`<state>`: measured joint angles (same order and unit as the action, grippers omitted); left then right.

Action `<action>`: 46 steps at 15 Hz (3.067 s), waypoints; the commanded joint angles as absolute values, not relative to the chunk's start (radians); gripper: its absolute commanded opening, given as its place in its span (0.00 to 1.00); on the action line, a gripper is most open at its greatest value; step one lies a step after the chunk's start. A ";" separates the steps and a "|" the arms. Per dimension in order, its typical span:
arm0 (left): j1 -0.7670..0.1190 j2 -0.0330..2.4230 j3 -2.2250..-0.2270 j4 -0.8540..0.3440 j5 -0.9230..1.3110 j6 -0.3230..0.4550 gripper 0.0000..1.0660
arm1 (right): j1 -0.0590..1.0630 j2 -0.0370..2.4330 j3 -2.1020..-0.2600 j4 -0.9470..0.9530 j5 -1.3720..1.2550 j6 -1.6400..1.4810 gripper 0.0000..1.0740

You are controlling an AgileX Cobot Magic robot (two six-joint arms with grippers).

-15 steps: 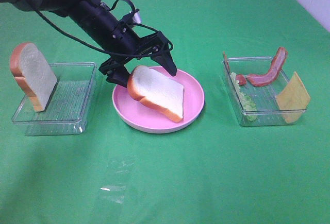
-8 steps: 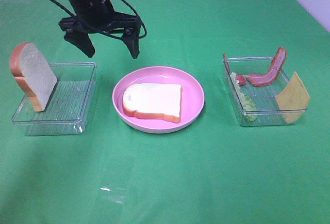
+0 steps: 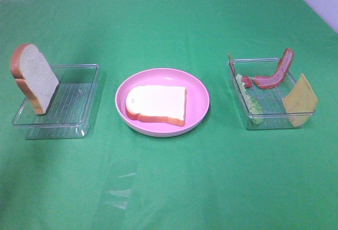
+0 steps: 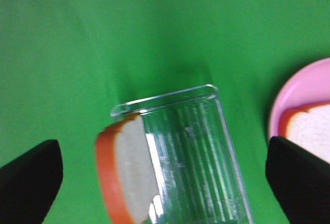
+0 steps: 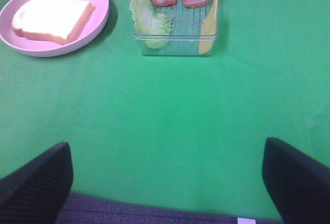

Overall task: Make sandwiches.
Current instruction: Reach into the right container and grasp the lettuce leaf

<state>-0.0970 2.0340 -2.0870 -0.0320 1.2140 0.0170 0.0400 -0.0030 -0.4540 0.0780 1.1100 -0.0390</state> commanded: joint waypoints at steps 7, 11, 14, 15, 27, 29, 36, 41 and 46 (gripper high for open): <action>0.073 1.829 -1.795 -0.124 1.316 0.097 0.94 | 0.032 -0.034 -0.453 0.080 1.107 -0.040 0.89; 0.073 1.523 -1.456 -0.112 1.316 0.093 0.94 | 0.032 -0.034 -0.453 0.080 1.107 -0.040 0.89; 0.073 1.205 -1.169 -0.113 1.314 0.097 0.94 | 0.032 -0.034 -0.453 0.080 1.107 -0.040 0.89; 0.073 1.114 -1.093 -0.111 1.314 0.097 0.94 | 0.032 -0.034 -0.453 0.080 1.107 -0.040 0.89; 0.073 0.105 -0.532 -0.080 1.110 0.119 0.94 | 0.032 -0.034 -0.453 0.080 1.107 -0.040 0.89; 0.073 -0.008 -0.526 -0.118 1.070 0.116 0.94 | 0.032 -0.034 -0.453 0.080 1.107 -0.040 0.89; 0.073 -0.023 -0.516 -0.068 1.074 0.009 0.94 | 0.033 -0.030 -0.453 0.103 1.106 -0.040 0.89; 0.073 -0.020 -0.516 -0.068 1.073 0.009 0.94 | 0.033 0.061 -0.484 0.113 1.097 -0.040 0.89; 0.073 -0.020 -0.516 -0.068 1.073 0.009 0.94 | 0.033 0.696 -0.777 0.162 1.113 -0.044 0.89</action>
